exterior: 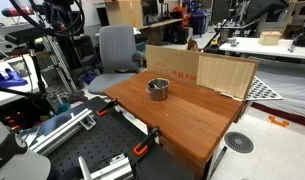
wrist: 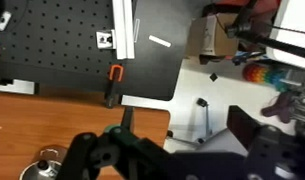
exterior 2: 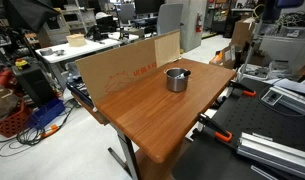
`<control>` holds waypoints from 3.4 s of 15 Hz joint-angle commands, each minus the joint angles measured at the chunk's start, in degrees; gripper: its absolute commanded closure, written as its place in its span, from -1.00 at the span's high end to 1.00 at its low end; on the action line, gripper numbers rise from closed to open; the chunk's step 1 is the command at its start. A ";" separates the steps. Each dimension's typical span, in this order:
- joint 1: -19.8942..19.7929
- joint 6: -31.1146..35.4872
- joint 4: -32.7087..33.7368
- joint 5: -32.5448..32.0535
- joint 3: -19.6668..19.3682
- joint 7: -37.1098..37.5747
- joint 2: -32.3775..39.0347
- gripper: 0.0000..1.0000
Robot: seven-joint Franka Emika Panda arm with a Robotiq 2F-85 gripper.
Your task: Put the marker in the pot on the table
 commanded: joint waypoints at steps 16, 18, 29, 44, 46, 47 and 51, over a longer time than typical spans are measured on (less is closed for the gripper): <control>-10.93 6.96 7.30 -8.21 0.78 -0.24 20.09 1.00; -11.76 8.73 9.26 -12.30 0.90 -0.19 24.61 1.00; -14.59 16.26 21.30 -23.22 -2.08 -1.63 45.26 1.00; -14.84 19.48 32.63 -23.46 -3.60 0.51 61.46 1.00; -14.72 19.34 33.40 -23.50 -3.59 0.58 62.52 1.00; -14.66 19.38 33.66 -23.56 -3.61 0.65 62.87 1.00; -14.37 19.52 34.28 -23.87 -3.73 1.12 63.42 0.80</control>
